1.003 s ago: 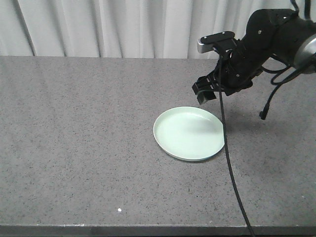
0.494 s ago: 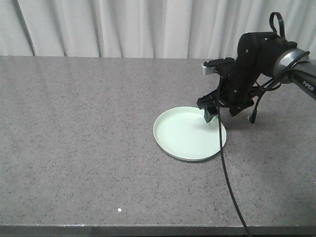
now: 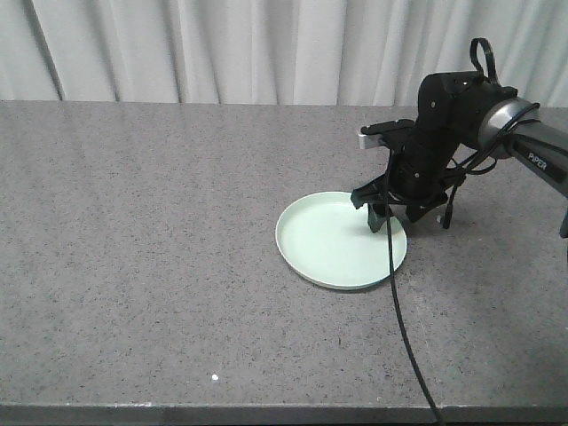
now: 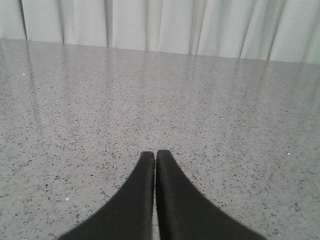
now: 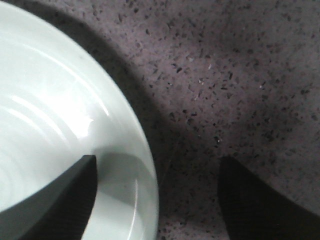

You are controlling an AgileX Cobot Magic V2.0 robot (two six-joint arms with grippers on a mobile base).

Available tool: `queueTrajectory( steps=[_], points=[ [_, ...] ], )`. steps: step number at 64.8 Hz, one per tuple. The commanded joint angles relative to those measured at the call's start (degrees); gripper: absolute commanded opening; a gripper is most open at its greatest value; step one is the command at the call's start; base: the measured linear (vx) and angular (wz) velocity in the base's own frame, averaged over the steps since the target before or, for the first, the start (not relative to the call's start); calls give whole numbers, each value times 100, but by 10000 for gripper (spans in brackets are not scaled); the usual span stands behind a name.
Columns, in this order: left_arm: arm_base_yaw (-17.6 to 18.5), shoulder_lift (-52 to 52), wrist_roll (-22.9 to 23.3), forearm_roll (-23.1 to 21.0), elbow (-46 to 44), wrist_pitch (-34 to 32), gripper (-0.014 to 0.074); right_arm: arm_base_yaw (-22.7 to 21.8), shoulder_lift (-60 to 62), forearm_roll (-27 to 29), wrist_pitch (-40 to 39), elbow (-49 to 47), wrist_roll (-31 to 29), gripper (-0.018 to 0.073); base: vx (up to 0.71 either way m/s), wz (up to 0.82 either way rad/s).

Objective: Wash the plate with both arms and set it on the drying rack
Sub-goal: 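Move the right gripper down to the rim of the pale green plate, then close the right gripper on the plate rim and lift it, then raise the held plate up in front of the robot with the right gripper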

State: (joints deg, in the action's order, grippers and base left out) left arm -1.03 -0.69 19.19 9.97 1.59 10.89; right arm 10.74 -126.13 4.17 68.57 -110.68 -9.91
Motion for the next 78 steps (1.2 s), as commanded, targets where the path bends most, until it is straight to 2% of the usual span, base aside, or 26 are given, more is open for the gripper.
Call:
queueTrajectory(
  steps=[1,20,38,44,60,78],
  points=[
    [37,-81,9,0,103,-400,-6,-23,329,-25,64,-164,-24,369,0,0],
    [37,-81,9,0,103,-400,-6,-23,321,-47,182,-164,-24,-17,0,0],
    [37,-81,9,0,103,-400,-6,-173,374,170,246,-175,-28,-9,0,0],
    [37,-81,9,0,103,-400,-6,-387,518,626,260,-175,-172,-8,0,0],
    [37,-81,9,0,103,-400,-6,-1263,1316,2334,276,-175,-995,-6,0,0],
    [37,-81,9,0,103,-400,-6,-2141,2399,3470,508,-144,-1693,-6,0,0]
  ],
)
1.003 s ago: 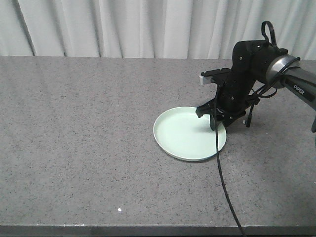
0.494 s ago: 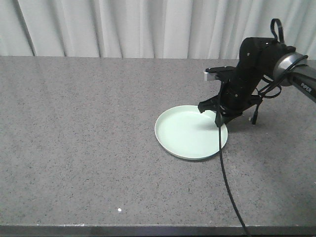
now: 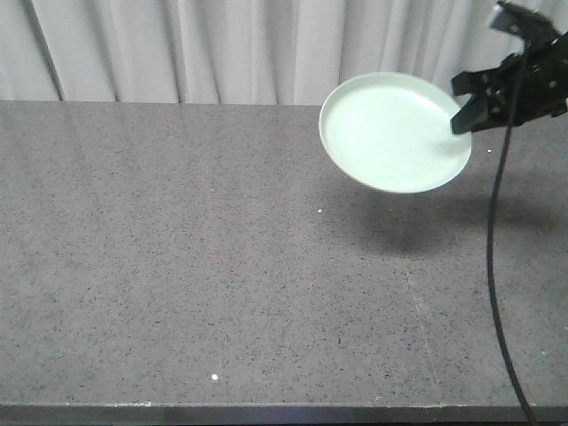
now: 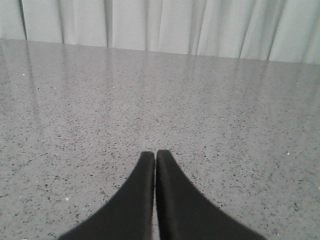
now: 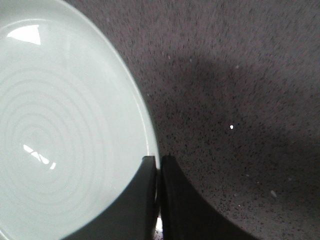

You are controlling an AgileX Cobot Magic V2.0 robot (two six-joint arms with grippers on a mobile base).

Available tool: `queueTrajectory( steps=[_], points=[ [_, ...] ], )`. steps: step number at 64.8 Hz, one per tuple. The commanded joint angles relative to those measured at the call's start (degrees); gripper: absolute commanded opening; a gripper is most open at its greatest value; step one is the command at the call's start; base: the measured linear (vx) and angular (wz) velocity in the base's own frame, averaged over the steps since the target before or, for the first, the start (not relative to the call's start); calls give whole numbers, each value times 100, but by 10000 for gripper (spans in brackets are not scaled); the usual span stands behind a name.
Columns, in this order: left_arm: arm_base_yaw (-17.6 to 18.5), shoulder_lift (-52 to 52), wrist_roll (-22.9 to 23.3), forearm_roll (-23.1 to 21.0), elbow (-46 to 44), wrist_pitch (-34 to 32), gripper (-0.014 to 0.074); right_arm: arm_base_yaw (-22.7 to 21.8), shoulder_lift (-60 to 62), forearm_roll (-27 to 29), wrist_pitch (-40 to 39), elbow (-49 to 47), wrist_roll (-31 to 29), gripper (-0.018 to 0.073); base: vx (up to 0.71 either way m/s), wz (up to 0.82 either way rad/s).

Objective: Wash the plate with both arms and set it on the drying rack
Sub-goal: 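Raise the held plate up in front of the robot with the right gripper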

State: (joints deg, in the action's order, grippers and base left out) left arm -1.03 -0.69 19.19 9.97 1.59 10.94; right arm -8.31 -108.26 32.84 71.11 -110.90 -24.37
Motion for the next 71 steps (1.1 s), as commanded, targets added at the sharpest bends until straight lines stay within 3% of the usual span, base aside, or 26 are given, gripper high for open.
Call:
queueTrajectory(
  steps=[1,14,41,56,71],
  points=[
    [37,-81,9,0,103,-405,-6,-270,670,640,254,-117,-273,-6,0,0],
    [37,-81,9,0,103,-405,-6,-573,1540,1190,254,447,-760,-6,0,0],
    [37,-81,9,0,103,-405,-6,-1133,3838,1661,-179,3621,-1747,-6,0,0],
    [37,-81,9,0,103,-405,-6,-1413,4922,1733,-646,4851,-1748,-6,0,0],
    [37,-81,9,0,103,-405,-6,-1413,5146,1696,-703,5055,-1753,-6,0,0]
  ],
)
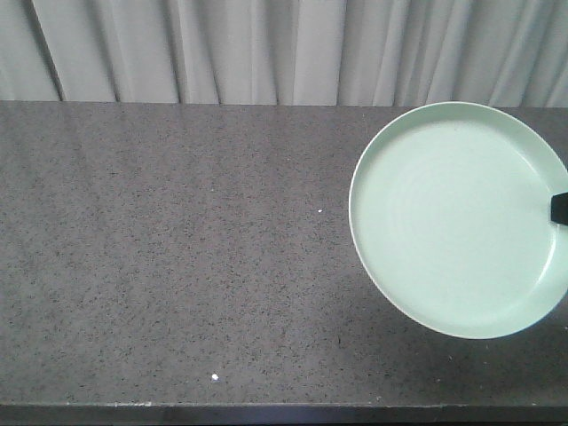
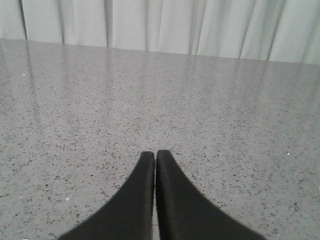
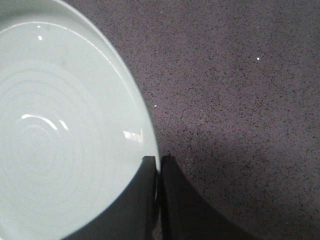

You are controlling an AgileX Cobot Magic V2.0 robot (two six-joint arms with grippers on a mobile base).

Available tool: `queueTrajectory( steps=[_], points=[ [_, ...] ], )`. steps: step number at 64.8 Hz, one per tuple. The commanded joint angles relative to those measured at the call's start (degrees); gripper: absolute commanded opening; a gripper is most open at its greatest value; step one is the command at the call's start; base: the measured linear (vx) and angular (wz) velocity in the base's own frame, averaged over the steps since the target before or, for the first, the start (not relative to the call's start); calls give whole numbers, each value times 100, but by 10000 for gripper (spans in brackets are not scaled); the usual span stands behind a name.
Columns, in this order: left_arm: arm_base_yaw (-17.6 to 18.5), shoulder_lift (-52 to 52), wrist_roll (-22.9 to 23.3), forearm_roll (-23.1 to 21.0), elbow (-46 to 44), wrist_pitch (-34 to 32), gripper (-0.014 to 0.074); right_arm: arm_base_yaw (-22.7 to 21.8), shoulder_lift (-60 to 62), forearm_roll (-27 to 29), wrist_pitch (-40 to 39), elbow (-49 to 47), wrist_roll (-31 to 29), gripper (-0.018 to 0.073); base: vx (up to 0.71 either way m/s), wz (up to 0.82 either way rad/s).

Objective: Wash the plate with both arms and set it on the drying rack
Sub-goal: 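Raise the held plate up in front of the robot with the right gripper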

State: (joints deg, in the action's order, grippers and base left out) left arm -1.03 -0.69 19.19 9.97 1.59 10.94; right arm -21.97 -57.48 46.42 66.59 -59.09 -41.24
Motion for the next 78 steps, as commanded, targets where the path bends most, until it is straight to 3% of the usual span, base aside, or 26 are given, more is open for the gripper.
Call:
queueTrajectory(
  steps=[1,78],
  points=[
    [37,-81,9,0,103,-405,-6,-47,68,339,-252,-126,-66,-6,0,0],
    [37,-81,9,0,103,-405,-6,-47,69,360,-252,-126,-66,-6,0,1]
  ],
)
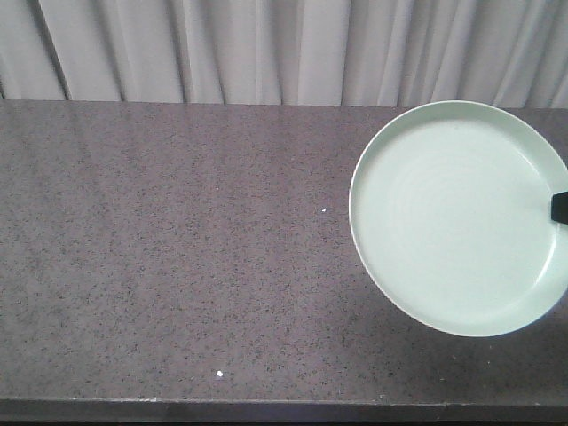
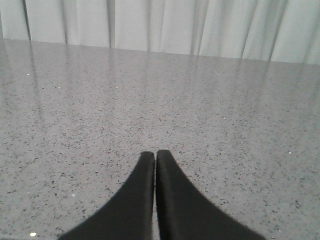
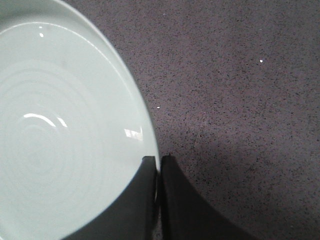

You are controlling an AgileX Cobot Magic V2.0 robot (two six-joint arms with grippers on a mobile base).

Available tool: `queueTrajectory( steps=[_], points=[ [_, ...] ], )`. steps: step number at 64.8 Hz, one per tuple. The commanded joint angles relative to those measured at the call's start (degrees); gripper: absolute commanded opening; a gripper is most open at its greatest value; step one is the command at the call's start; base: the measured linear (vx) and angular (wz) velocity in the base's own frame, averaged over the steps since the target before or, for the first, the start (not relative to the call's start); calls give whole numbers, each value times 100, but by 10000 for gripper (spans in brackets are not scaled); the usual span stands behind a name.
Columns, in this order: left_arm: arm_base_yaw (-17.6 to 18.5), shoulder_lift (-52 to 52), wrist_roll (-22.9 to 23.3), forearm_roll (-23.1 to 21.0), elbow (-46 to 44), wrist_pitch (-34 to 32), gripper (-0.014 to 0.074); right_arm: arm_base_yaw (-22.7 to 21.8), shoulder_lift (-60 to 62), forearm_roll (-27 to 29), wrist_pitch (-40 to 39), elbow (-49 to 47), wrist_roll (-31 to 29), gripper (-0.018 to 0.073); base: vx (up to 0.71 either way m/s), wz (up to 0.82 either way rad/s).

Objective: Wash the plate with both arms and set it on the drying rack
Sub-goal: 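Raise the held plate up in front of the robot with the right gripper, then hold the plate in the right gripper while the base turns away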

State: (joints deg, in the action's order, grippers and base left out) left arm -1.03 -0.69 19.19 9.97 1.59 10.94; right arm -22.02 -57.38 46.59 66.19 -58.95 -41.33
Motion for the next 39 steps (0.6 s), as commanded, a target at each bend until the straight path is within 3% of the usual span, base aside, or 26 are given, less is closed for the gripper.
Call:
queueTrajectory(
  steps=[1,21,39],
  points=[
    [37,-81,9,0,103,-405,-6,-42,58,342,-212,-139,-57,-6,-1,6],
    [37,-81,9,0,103,-405,-6,-42,58,342,-212,-139,-57,-6,-3,17],
    [37,-81,9,0,103,-405,-6,-42,58,342,-212,-139,-57,-6,-7,43]
  ],
)
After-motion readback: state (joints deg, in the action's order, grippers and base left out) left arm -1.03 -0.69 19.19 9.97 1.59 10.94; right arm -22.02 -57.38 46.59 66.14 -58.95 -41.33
